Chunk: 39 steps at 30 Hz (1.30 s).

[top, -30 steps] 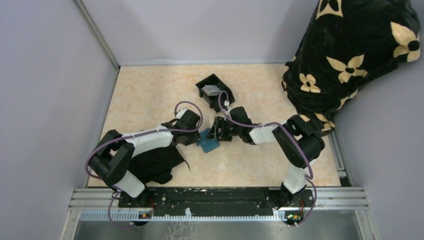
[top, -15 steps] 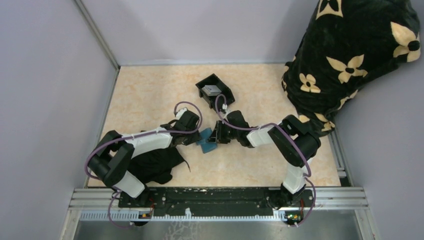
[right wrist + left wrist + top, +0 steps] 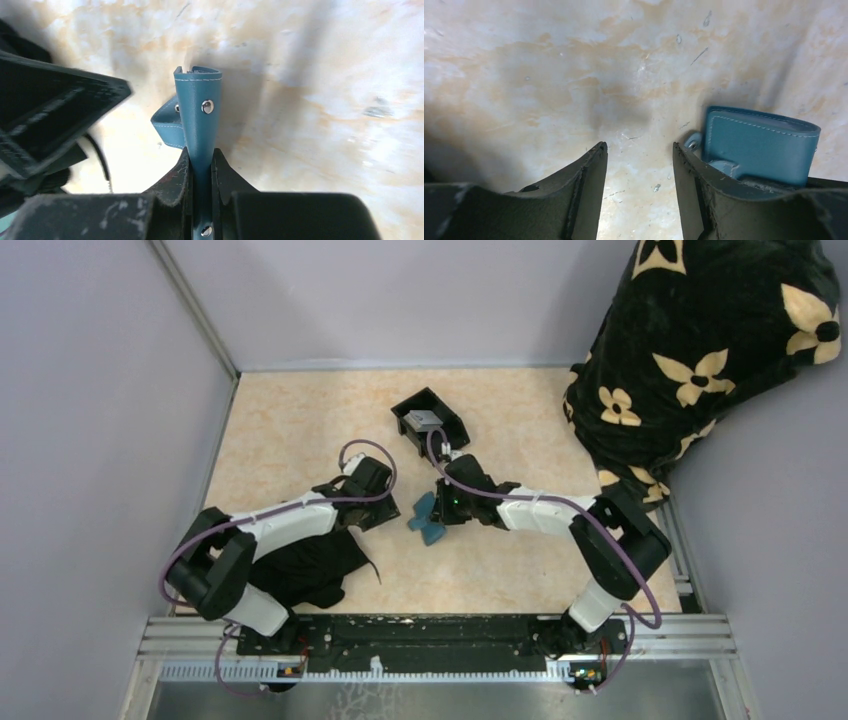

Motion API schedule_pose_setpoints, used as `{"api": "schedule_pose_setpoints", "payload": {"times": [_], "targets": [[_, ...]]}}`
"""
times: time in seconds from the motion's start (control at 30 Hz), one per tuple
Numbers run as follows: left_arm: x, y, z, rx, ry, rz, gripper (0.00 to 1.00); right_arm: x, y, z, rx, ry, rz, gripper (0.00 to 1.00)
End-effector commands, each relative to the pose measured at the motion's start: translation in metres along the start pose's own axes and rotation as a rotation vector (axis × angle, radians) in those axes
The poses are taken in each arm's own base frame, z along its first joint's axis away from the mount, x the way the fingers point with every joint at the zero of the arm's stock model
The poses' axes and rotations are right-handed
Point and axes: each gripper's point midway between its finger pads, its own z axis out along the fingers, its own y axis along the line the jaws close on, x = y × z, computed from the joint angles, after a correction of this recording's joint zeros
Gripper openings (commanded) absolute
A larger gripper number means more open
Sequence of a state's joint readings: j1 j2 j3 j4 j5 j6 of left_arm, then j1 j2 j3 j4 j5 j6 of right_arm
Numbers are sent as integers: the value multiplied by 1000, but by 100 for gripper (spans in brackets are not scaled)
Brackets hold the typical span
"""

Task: Put the credit cards into the card holder
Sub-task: Turn over the card holder at the center of the board.

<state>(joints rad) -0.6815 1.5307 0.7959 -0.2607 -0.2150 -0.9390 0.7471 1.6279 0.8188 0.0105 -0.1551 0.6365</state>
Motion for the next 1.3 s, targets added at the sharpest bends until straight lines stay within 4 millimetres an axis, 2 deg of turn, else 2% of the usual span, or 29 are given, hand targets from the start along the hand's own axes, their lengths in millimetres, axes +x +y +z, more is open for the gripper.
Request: {"api": "schedule_pose_setpoints", "payload": {"times": [0.0,0.2,0.43,0.53,0.63,0.93,1.13,1.27], "targets": [[-32,-9,-26,36,-88,-57,58,-22,-35,-37,325,-42,-195,0],[-45,-14,-44,110,-135,-126,59,-55,-44,-75,619,-140,-359,0],[-49,-5,-62,138,-187,-170,58,-94,-43,-126,843,-263,-439,0],[-49,1,-64,132,-205,-180,58,-99,-46,-137,945,-275,-491,0],[-46,7,-60,119,-210,-185,59,-94,-46,-127,1020,-250,-556,0],[-31,26,-47,80,-186,-181,58,-44,-67,-60,1178,-122,-701,1],[-27,35,-47,59,-186,-181,59,-20,-58,-36,1153,-104,-727,4],[-30,39,-54,50,-206,-189,58,-9,-48,-31,1131,-102,-745,5]]}}
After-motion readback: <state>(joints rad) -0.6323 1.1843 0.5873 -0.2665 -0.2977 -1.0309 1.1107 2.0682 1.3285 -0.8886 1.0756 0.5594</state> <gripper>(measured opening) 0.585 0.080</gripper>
